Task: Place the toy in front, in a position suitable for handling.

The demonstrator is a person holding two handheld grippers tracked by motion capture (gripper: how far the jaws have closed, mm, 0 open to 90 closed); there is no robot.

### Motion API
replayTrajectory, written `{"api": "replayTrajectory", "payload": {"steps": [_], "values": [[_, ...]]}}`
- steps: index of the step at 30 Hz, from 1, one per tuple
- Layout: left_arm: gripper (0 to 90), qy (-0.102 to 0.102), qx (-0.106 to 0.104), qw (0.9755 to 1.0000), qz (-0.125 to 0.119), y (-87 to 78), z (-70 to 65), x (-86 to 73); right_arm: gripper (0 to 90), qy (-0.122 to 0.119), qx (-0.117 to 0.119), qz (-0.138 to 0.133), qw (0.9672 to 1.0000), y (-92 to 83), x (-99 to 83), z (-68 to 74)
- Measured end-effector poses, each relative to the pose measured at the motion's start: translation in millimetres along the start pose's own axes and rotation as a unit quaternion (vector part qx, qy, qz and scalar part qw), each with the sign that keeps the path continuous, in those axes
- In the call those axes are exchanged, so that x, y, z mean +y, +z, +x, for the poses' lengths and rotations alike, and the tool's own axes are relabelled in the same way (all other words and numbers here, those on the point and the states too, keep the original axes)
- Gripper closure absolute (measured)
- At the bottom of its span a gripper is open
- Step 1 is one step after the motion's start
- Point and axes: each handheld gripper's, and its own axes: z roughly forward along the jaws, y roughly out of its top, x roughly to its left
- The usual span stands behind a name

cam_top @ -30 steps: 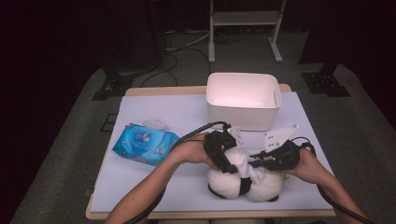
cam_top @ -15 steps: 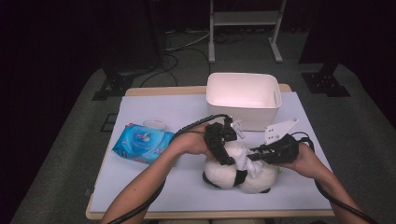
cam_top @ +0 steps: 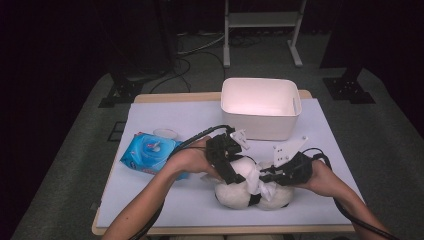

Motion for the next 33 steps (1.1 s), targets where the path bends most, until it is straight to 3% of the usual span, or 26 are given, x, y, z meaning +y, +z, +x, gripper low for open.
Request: {"api": "replayTrajectory", "payload": {"steps": [4, 6, 9, 14, 21, 23, 28, 33], "values": [[8.7, -0.012, -0.01, 0.9999, 0.0, 1.6, 0.2, -6.7, 80.2, -0.005, 0.003, 0.001, 1.0, 0.0, 0.4, 1.7], [11.7, -0.001, -0.014, 0.9999, -0.005, 4.3, -2.4, -10.1, 80.1, -0.005, 0.004, 0.004, 1.0, -0.2, 0.8, 2.5], [13.1, -0.001, -0.016, 0.9997, -0.017, 7.4, -5.1, -14.0, 80.1, -0.012, 0.006, 0.009, 0.9999, -2.5, 3.7, 3.5], [13.2, 0.007, -0.014, 0.9998, -0.015, 7.8, -7.1, -15.6, 80.1, -0.019, 0.004, 0.016, 0.9997, -1.5, 14.4, 1.9], [13.2, 0.018, -0.015, 0.9994, -0.025, 8.3, -11.0, -15.5, 79.9, -0.024, -0.005, -0.013, 0.9996, -3.9, 33.3, -5.3], [13.2, 0.013, -0.015, 0.9995, -0.024, 8.1, -10.2, -16.9, 79.9, -0.026, -0.001, -0.01, 0.9996, -1.0, 37.2, -7.0], [14.0, 0.011, -0.014, 0.9993, -0.034, 7.5, -10.1, -21.1, 79.8, -0.018, 0.003, -0.004, 0.9998, -1.1, 33.9, -10.8], [13.8, 0.008, -0.01, 0.999, -0.043, 9.1, -9.4, -19.9, 79.7, -0.013, -0.01, 0.001, 0.9999, -3.6, 30.0, -10.2]]}}
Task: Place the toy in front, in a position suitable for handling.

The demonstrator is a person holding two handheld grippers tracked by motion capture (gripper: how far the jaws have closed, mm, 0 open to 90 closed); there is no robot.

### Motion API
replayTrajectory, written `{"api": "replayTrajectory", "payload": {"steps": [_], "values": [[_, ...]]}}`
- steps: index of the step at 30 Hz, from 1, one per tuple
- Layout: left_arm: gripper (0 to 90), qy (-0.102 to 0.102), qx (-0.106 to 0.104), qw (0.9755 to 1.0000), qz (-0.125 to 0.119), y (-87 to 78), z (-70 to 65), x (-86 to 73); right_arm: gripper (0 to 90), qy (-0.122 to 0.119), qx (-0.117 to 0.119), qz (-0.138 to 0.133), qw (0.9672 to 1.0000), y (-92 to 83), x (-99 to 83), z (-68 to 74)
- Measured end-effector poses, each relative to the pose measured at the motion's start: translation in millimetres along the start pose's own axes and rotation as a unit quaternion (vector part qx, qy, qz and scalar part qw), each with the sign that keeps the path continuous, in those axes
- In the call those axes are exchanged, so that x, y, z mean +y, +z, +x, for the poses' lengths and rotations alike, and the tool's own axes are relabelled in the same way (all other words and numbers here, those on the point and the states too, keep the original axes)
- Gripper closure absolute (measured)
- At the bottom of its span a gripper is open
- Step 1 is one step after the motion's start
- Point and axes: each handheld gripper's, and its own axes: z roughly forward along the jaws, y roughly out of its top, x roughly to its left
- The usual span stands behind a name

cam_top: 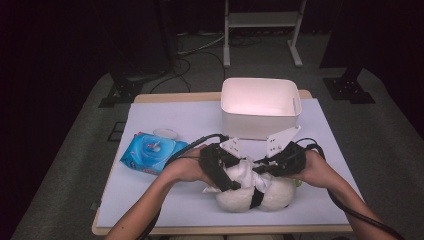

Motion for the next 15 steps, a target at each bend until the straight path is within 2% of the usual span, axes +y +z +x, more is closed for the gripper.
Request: {"api": "replayTrajectory", "payload": {"steps": [11, 15], "values": [[11.9, 0.004, 0.002, 1.0, -0.001, 3.5, -0.1, 4.3, 79.8, -0.031, 0.012, -0.007, 0.9994, 10.6, 31.2, 2.7], [10.9, 0.0, 0.005, 1.0, -0.006, 1.3, -0.1, 2.4, 79.9, -0.032, 0.015, -0.002, 0.9994, 13.3, 32.3, 2.0]]}}
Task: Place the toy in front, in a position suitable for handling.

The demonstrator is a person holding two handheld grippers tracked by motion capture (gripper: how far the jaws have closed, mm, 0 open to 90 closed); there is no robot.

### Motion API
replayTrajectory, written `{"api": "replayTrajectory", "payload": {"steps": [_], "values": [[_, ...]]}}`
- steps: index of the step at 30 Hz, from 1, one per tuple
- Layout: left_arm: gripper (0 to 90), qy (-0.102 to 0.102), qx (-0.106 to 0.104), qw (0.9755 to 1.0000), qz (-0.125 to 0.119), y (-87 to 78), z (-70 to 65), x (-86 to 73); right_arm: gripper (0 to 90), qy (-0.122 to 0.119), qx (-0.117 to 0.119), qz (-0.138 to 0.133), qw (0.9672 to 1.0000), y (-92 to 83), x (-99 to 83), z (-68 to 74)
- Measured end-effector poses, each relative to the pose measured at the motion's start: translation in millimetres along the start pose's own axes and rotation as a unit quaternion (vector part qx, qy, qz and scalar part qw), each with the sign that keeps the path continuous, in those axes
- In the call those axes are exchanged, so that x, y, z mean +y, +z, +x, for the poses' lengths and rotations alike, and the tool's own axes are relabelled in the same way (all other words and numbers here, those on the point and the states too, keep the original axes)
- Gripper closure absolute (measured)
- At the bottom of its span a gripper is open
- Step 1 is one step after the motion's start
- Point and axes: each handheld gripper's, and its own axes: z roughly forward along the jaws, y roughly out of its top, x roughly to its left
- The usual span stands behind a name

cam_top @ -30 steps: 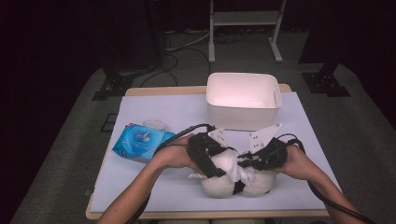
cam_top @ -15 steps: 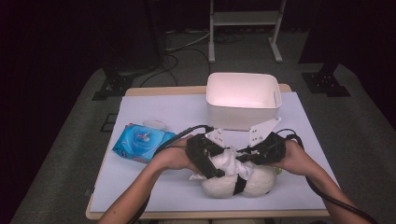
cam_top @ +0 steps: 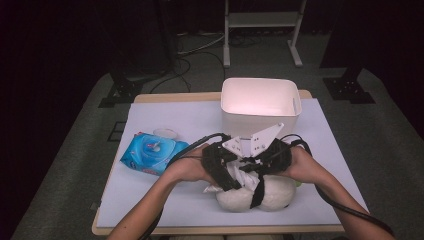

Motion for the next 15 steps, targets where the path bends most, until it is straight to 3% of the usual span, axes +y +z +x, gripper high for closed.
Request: {"api": "replayTrajectory", "payload": {"steps": [5, 15], "values": [[10.4, -0.006, 0.005, 0.9997, -0.024, -5.2, -1.0, -5.7, 80.0, 0.018, -0.002, 0.001, 0.9998, -6.0, -13.2, -1.2], [12.6, -0.008, 0.016, 0.9998, -0.012, -16.3, -4.3, -18.4, 79.9, 0.036, -0.023, 0.012, 0.999, -11.6, -29.8, -5.0]]}}
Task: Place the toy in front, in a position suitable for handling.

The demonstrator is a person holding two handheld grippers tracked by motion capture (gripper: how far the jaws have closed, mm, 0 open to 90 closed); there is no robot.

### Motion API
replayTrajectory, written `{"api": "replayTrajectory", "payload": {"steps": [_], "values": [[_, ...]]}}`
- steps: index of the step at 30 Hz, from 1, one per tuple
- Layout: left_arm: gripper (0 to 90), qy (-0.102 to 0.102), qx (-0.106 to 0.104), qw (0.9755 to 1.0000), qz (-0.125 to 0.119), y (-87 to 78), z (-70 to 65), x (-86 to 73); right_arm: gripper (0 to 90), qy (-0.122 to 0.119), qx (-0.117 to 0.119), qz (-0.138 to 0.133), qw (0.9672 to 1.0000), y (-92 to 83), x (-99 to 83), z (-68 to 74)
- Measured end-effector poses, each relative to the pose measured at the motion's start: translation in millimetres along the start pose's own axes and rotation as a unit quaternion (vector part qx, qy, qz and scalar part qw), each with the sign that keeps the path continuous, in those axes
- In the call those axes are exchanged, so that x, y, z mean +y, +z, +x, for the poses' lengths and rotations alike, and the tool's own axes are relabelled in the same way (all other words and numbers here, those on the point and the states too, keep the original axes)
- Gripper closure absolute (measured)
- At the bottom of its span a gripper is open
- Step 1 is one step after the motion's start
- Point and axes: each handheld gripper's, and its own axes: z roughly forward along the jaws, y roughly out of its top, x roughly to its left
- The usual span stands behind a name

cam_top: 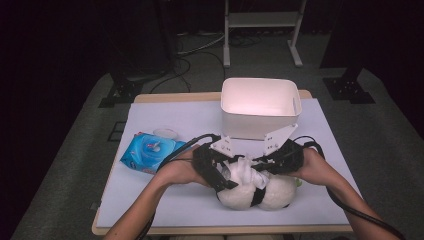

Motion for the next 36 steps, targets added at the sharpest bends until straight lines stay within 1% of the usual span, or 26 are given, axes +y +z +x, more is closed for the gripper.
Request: {"api": "replayTrajectory", "payload": {"steps": [1, 5, 6, 8, 10, 12, 13, 14, 16, 18, 20, 23, 24, 29, 32, 33, 34, 36], "values": [[13.2, -0.004, -0.001, 1.0, -0.003, 0.5, 0.6, -1.8, 79.9, -0.001, -0.003, 0.002, 1.0, 0.0, -0.7, -1.3], [14.3, -0.007, -0.003, 1.0, -0.007, 4.2, 3.0, -4.0, 79.8, -0.002, -0.003, 0.008, 1.0, 0.5, 1.0, -1.7], [14.3, -0.01, -0.004, 0.9999, -0.009, 6.5, 4.2, -3.9, 79.8, -0.009, -0.01, 0.012, 0.9998, 0.1, 6.0, 0.2], [14.4, -0.01, -0.004, 0.9999, -0.012, 8.1, 5.2, -3.6, 79.8, -0.016, -0.015, 0.016, 0.9996, 0.2, 9.9, 1.9], [14.7, -0.011, -0.003, 0.9998, -0.015, 9.2, 5.3, -2.5, 79.8, -0.02, -0.008, 0.01, 0.9997, -0.7, 15.1, 2.9], [14.7, -0.011, -0.003, 0.9998, -0.015, 10.2, 5.7, -1.1, 79.8, -0.031, -0.005, 0.008, 0.9995, 0.4, 21.9, 4.9], [14.7, -0.011, -0.003, 0.9998, -0.015, 10.2, 5.7, -1.1, 79.8, -0.031, -0.005, 0.008, 0.9995, 0.4, 21.9, 4.9], [14.7, -0.008, -0.002, 0.9999, -0.011, 10.5, 5.6, 0.3, 79.7, -0.036, 0.0, 0.004, 0.9994, 2.3, 28.6, 7.1], [14.7, -0.007, -0.003, 1.0, -0.006, 10.4, 5.1, 0.9, 79.8, -0.043, 0.005, 0.004, 0.999, 5.8, 34.3, 8.4], [14.6, -0.007, -0.004, 1.0, -0.003, 10.2, 4.6, 0.2, 79.7, -0.045, 0.014, -0.002, 0.9989, 8.6, 37.6, 9.1], [14.7, -0.007, -0.004, 1.0, -0.004, 9.7, 4.2, -0.5, 79.6, -0.046, 0.015, -0.001, 0.9988, 9.4, 37.6, 9.7], [14.8, -0.007, -0.002, 1.0, -0.003, 9.8, 3.3, 0.9, 79.4, -0.035, 0.02, -0.008, 0.9992, 4.6, 30.8, 6.5], [14.7, -0.007, -0.002, 1.0, -0.002, 9.9, 3.3, 1.5, 79.4, -0.028, 0.018, -0.006, 0.9994, 2.1, 27.7, 5.1], [14.7, -0.002, -0.001, 1.0, 0.004, 9.7, 3.3, 3.0, 79.1, -0.007, 0.006, 0.006, 0.9999, -5.9, 7.5, -0.9], [14.7, -0.003, -0.003, 1.0, 0.007, 9.8, 2.5, 3.9, 79.0, 0.003, -0.002, 0.02, 0.9998, -9.1, -4.0, -5.1], [14.8, -0.003, -0.003, 1.0, 0.007, 9.8, 2.5, 3.9, 79.0, 0.003, -0.002, 0.02, 0.9998, -9.1, -4.0, -5.1], [14.7, -0.001, -0.004, 0.9999, 0.01, 9.6, 2.5, 4.4, 78.9, 0.013, -0.008, 0.03, 0.9994, -11.0, -13.8, -9.2], [14.7, -0.002, -0.005, 0.9999, 0.011, 9.5, 2.6, 5.1, 78.8, 0.024, -0.011, 0.034, 0.9991, -13.2, -22.1, -13.0]]}}
